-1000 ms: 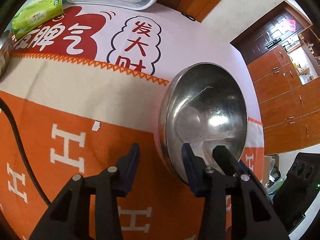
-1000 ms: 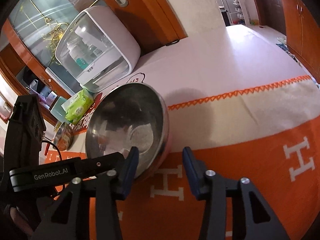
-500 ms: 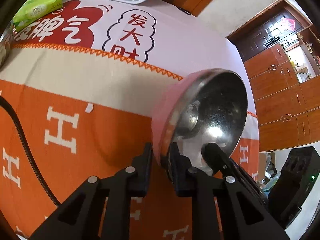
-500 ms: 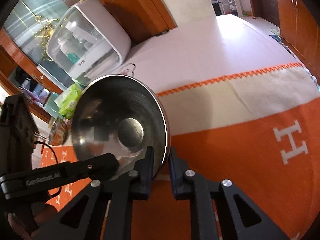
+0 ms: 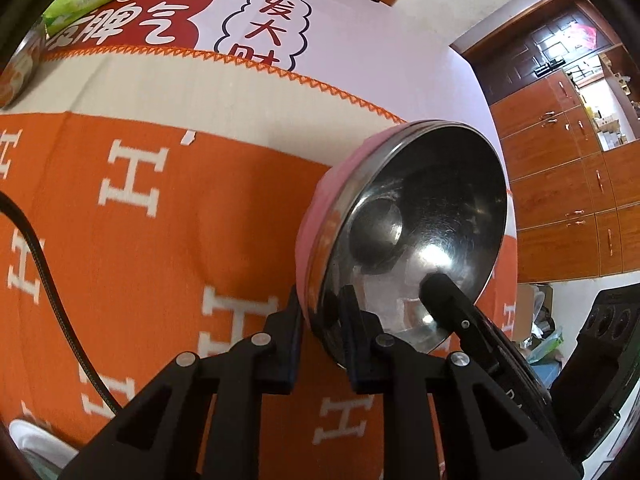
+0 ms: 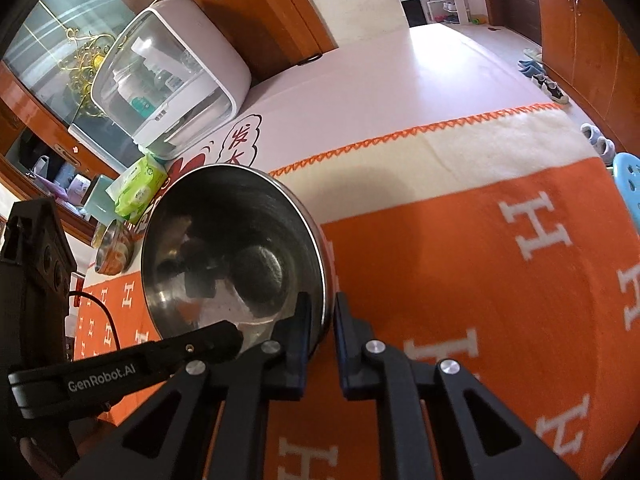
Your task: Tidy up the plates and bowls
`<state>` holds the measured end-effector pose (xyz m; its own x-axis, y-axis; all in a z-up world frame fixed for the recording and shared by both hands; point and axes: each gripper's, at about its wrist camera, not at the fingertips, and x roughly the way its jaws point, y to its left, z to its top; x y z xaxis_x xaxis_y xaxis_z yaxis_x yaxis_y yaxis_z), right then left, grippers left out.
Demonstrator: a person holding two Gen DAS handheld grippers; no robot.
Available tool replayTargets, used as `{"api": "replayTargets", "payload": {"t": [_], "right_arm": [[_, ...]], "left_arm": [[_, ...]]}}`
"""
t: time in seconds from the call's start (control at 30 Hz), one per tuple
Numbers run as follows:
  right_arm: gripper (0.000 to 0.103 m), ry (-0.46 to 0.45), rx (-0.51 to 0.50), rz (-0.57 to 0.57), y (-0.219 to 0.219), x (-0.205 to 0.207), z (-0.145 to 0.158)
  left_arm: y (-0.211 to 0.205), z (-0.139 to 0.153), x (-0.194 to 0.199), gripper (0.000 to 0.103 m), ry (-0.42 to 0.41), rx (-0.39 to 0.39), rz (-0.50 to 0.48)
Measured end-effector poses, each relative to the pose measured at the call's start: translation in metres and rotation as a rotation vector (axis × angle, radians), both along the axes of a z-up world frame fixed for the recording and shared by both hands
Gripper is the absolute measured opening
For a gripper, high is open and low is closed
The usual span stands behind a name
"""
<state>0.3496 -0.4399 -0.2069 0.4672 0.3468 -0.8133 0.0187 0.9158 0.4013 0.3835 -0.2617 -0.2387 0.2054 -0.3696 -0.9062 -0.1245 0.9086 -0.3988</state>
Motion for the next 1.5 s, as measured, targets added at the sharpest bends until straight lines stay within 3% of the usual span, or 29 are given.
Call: {"api": "replayTargets", "payload": {"t": [0.97, 1.5], "right_arm": [[0.011, -0.043, -0.104, 0.004, 0.003, -0.128, 0.057], [0.011, -0.156, -0.234, 0.136, 0.050, -0.186, 0.096]], "left_arm": [[-0.008, 0.060, -0.133, 0.016, -0.053, 0.000, -0.113], [0.026, 0.094, -0.205, 0.017, -0.123, -0.035, -0.085]]}}
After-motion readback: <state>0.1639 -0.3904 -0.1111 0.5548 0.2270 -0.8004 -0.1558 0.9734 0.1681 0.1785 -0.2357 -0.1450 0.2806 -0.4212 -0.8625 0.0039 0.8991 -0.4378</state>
